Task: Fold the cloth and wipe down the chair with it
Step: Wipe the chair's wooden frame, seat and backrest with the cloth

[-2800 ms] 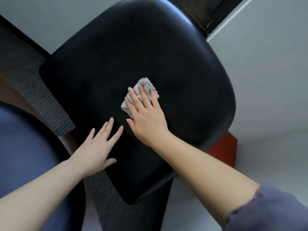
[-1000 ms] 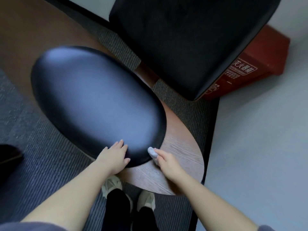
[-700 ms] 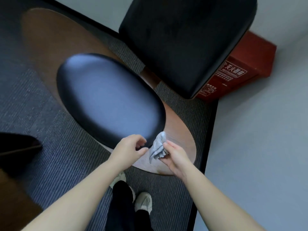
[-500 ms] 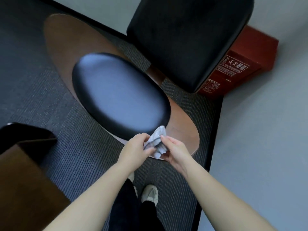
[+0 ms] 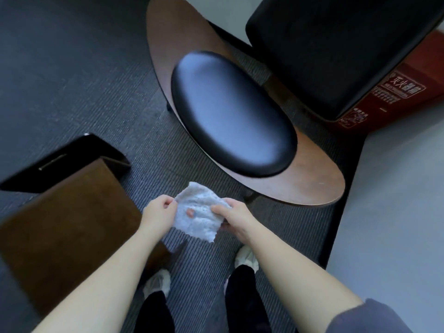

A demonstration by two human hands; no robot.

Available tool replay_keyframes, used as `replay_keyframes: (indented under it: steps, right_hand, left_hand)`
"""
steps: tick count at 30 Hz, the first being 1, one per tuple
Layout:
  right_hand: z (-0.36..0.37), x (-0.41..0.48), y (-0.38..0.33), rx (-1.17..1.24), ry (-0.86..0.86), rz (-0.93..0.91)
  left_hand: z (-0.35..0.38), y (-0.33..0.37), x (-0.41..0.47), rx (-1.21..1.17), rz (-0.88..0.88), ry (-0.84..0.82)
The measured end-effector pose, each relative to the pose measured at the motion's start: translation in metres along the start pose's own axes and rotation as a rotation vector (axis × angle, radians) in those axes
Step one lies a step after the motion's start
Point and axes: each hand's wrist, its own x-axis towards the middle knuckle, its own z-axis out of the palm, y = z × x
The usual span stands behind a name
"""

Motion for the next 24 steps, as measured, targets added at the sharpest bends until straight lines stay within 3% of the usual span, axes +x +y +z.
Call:
replay_keyframes:
  steps: [8,13,15,17,20,22,24]
  right_hand:
    - [0.192,0.048,0.091,-0.258,0.03,0.075]
    - [0.27,0.088,0.127,-0.414,0.1,-0.014]
    - [0.281,0.096,0.133,-0.611,0.143,-0.063]
    - [0.282,0.098,0.138,-0.934,0.267,-0.192]
    - [0.274,0.098,0.147,-1.342,0.434,-0.698]
    - [0.268,0.104,0.152,-1.478,0.34,-0.958]
    - [0.263,0.114,0.153,-1.639,0.153,-0.96]
  left_hand:
    - [-0.093,-0.186,0.044,0.123,-0.099,0.038]
    - [-0.112,-0.241,0.083,0.236,-0.091,0.076]
    - [-0.112,-0.251,0.093,0.286,-0.024,0.117]
    - [-0.112,-0.261,0.094,0.38,0.102,0.249]
    - [-0.105,-0.276,0.074,0.509,0.33,0.361]
    - [-0.094,-0.289,0.059,0.619,0.47,0.321]
    - [-0.082,-0.304,0.055,0.755,0.47,0.223]
